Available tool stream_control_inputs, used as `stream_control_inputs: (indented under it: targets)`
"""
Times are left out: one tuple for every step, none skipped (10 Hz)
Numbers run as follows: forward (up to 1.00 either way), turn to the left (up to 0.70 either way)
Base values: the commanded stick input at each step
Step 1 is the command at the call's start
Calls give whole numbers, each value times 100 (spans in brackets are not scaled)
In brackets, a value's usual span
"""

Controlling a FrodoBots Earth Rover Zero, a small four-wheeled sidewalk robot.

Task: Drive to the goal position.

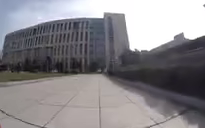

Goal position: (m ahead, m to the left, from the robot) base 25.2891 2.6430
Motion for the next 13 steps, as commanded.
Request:
stream_control_inputs:
  targets:
    - [100, 0]
    - [100, 0]
    - [100, 0]
    - [100, 0]
    - [100, 0]
    - [100, 0]
    - [100, 0]
    - [100, 0]
    - [100, 0]
    - [100, 0]
    - [100, 0]
    - [100, 0]
    - [100, 0]
